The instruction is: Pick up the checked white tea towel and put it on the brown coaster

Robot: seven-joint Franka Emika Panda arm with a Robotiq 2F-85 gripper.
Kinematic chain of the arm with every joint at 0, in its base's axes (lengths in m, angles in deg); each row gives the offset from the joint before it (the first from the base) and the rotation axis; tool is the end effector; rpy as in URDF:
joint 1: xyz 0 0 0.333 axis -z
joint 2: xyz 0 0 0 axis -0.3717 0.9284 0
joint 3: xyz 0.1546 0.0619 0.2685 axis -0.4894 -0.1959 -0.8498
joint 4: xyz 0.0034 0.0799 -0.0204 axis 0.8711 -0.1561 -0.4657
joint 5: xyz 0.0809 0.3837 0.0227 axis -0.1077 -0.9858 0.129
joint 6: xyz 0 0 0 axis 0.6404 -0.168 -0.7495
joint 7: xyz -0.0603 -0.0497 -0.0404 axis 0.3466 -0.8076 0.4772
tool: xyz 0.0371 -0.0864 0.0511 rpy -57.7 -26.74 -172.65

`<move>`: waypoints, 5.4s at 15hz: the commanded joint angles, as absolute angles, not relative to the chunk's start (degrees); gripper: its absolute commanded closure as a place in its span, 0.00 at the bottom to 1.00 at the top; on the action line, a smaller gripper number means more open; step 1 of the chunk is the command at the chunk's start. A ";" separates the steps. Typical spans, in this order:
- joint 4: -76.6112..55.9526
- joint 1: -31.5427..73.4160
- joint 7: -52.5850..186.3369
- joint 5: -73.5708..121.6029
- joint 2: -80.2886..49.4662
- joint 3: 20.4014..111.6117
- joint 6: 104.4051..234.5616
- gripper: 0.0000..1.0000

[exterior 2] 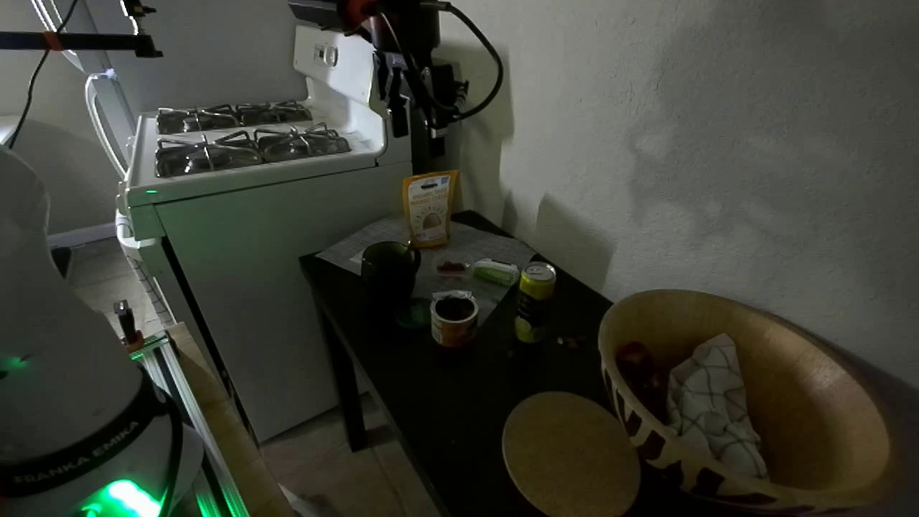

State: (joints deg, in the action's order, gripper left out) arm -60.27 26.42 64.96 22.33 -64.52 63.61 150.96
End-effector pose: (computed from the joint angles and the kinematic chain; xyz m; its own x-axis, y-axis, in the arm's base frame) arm 0.3849 -0.0434 0.4947 0.9838 -0.1409 0.1105 -0.1418 -0.9899 0.0005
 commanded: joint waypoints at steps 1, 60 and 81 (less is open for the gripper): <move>-59.29 31.20 70.52 24.78 -61.41 65.51 154.56 0.00; -16.08 50.25 38.88 19.73 7.60 72.00 174.54 0.00; -23.98 45.88 50.75 27.57 -10.84 80.63 170.96 0.98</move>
